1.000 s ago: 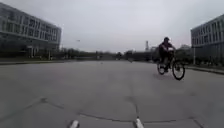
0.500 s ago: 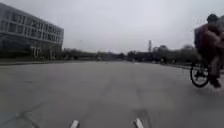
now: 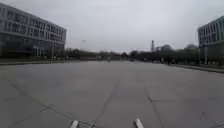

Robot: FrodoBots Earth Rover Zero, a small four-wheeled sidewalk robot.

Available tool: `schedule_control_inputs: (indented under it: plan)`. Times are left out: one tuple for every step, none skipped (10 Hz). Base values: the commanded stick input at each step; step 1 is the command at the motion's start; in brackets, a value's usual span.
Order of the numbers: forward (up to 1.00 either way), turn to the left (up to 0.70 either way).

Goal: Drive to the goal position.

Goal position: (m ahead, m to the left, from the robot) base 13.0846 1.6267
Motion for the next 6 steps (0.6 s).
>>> schedule_control_inputs:
  plan:
    - [1.0,-0.4]
    - [1.0,-0.4]
    - [1.0,-0.4]
    - [1.0,-0.4]
    - [1.0,-0.4]
    - [1.0,-0.18]
